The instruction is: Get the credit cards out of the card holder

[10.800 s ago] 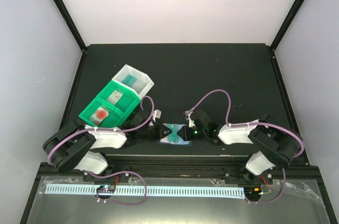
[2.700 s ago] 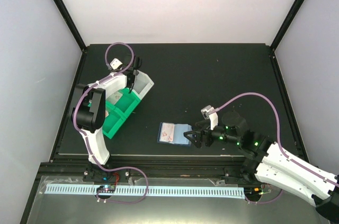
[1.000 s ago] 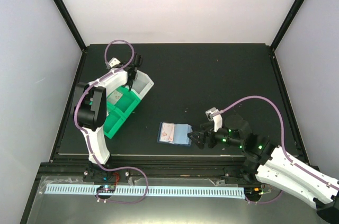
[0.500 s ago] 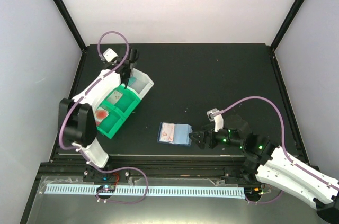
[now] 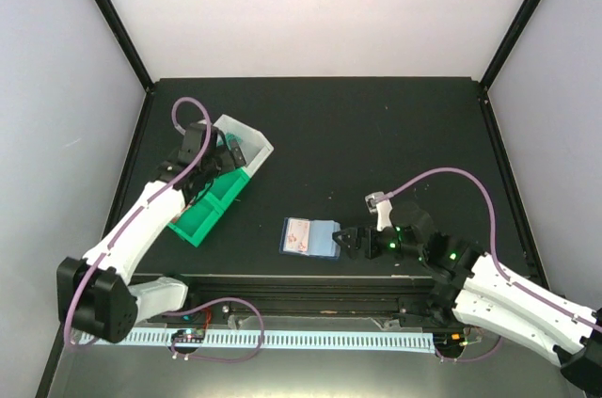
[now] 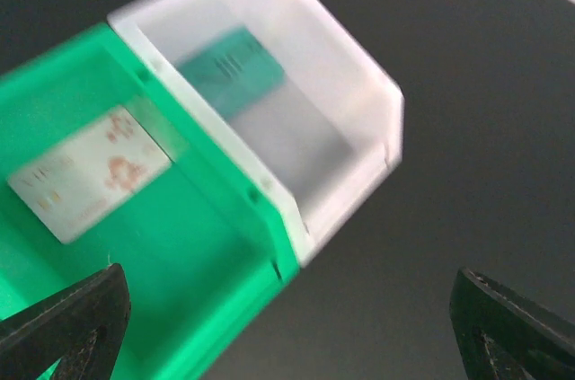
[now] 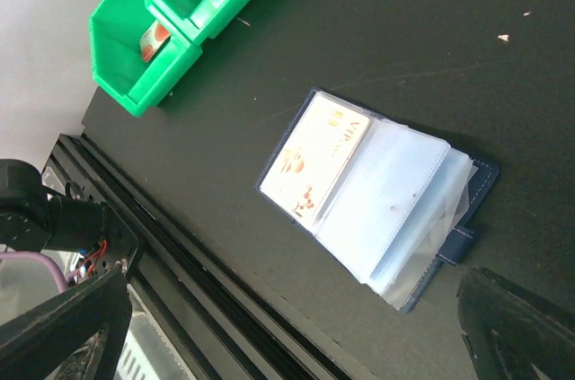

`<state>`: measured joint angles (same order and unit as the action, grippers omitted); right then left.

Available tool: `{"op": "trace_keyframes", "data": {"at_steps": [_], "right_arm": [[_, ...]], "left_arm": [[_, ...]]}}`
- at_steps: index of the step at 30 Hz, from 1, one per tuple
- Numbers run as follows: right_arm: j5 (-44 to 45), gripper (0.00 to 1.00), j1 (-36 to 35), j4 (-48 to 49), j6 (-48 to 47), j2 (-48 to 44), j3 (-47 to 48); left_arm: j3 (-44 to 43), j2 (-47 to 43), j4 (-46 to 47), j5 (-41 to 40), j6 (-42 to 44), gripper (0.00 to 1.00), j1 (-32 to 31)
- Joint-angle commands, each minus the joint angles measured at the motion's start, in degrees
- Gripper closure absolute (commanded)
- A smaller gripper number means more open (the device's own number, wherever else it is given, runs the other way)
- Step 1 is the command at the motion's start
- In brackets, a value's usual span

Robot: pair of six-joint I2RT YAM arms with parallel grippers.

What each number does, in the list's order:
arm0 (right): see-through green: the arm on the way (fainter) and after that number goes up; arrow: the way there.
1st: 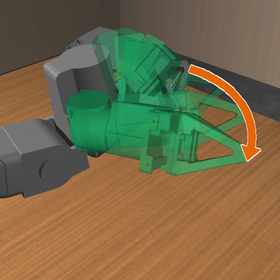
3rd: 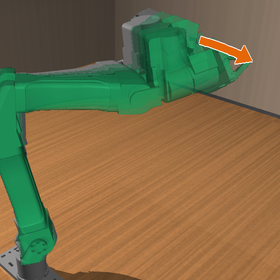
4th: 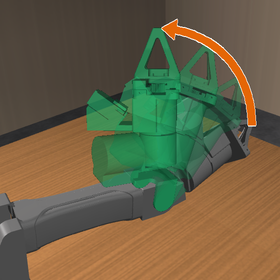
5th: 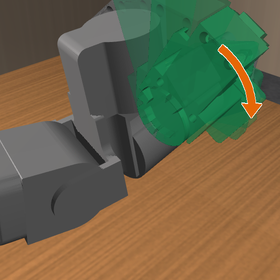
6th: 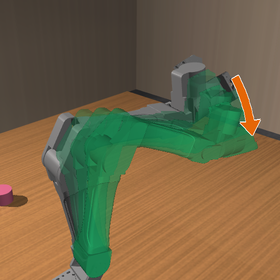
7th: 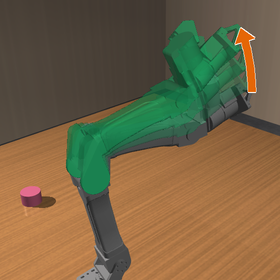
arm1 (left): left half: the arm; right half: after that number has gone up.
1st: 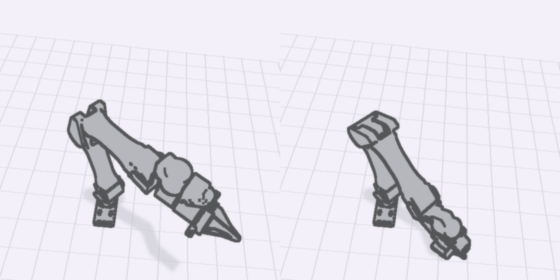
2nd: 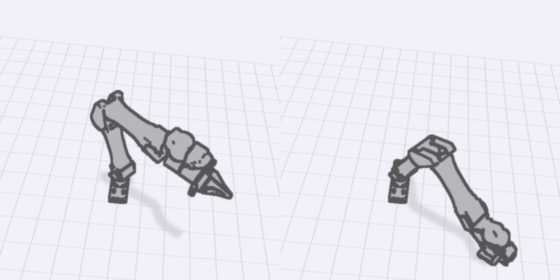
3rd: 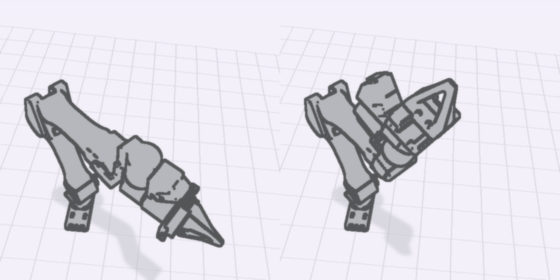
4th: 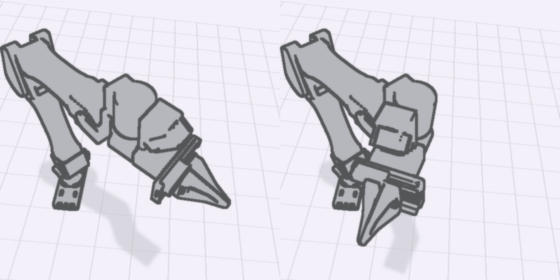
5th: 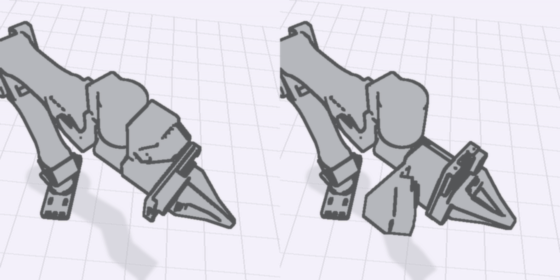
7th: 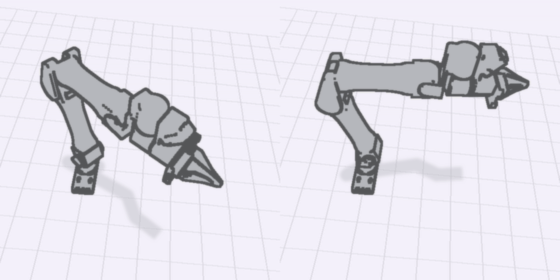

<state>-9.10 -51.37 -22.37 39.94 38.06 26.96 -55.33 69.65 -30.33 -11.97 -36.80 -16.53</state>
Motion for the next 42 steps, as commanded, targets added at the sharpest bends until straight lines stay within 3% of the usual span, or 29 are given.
{"op": "trace_keyframes", "data": {"at_steps": [1, 8, 15, 28, 34, 42], "right_arm": [[1.35, 0.0, -0.17, 4.46, 3.56, 1.59, -0.79], [5.93, 0.0, -0.13, 3.4, 6.81, 5.87, -0.99], [11.69, 0.0, -0.06, 3.55, 11.09, 10.54, -2.64], [12.9, 0.07, 0.45, 9.98, 12.4, 19.11, -5.51], [9.49, 0.17, 0.79, 16.94, 9.9, 23.33, -6.79], [3.98, 0.29, 0.84, 23.5, 8.89, 30.0, -6.68]], "left_arm": [[7.53, -8.27, 2.58, 18.04, 9.34, 0.01, -0.33], [18.05, -21.26, 7.08, 36.1, 9.44, 0.01, -0.71], [21.91, -25.2, 6.26, 41.76, 7.0, 0.06, -2.85], [28.8, -23.15, 15.51, 40.22, 0.1, 0.1, -16.23], [34.01, -21.15, 25.91, 39.9, -4.98, 0.12, -17.09], [37.68, -19.22, 30.95, 37.5, -7.3, 0.15, -17.99]]}}
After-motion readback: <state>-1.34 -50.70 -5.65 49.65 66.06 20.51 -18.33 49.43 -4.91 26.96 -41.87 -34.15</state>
